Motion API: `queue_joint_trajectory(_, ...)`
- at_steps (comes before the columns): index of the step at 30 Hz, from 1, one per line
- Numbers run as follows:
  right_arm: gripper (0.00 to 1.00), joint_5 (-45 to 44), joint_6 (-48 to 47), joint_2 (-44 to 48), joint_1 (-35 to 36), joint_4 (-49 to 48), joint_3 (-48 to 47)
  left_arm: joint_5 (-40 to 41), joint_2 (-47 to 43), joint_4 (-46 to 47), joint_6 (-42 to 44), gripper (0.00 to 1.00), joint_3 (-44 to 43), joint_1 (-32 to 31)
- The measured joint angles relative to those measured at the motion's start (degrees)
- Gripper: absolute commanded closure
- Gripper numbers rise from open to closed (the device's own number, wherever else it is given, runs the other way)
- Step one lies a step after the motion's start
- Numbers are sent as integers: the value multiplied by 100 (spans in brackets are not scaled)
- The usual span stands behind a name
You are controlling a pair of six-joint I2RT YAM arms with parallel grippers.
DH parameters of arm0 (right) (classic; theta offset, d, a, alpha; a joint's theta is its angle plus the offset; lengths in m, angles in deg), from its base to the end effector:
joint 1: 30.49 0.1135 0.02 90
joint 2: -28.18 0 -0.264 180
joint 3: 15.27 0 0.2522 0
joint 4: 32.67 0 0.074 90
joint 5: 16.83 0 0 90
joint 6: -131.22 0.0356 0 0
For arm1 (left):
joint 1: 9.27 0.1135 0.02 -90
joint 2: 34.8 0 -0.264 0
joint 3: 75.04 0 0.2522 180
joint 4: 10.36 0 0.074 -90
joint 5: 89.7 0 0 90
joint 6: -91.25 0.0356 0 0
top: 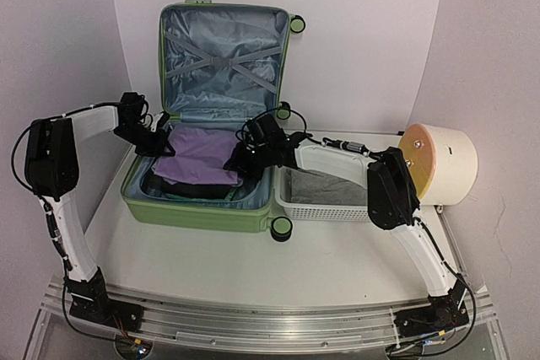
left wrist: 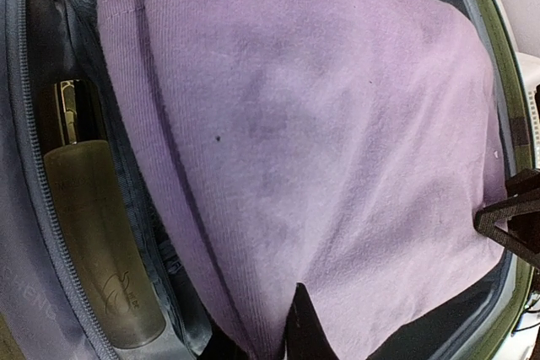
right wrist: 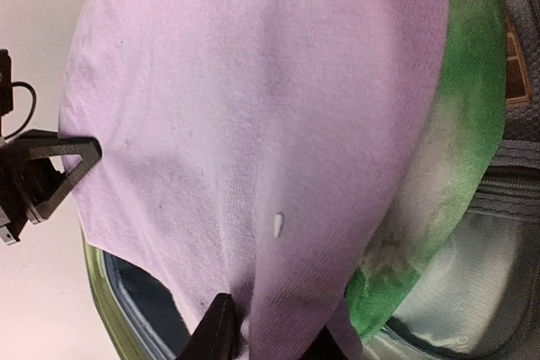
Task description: Open, take out, and arrange the luggage
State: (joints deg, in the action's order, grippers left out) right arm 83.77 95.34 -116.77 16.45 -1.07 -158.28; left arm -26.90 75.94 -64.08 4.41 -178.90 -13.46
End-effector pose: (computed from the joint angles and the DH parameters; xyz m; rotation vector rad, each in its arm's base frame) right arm 0.3906 0.4275 0.1964 0.0311 2.4081 1.1387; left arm 0.4134 -0.0466 0.2381 0.3271 2.5512 -0.6270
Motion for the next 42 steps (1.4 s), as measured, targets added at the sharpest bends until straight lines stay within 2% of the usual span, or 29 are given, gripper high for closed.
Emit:
queue_joint_trajectory(3, 81, 57, 21, 0, -2, -96, -5, 11, 0, 1, -2, 86, 0, 7)
queue_joint_trajectory(7, 90, 120, 42, 0, -2, -221, -48, 37, -11, 0, -3, 84, 0, 25)
queue_joint_trajectory(11, 100, 164, 57, 0, -2, -378, -52, 36, -26, 0, -1, 91, 0, 39)
queue_joint_trajectory(15, 100, 186, 38, 0, -2, -473, -52, 20, -28, 9, 2, 100, 13, 44)
queue_joint_trajectory(24, 100, 182, -57, 0, -2, -493, -86, -140, -28, -25, -15, 100, 32, 48)
queue_joint_trajectory(34, 100, -272, -516, 285, -5, -527, -166, -324, -70, -466, 2, 100, -1011, 44)
queue_joint_trajectory(42, 100, -453, -775, 656, -176, -587, -166, -532, -129, -610, -36, 100, -1425, -3)
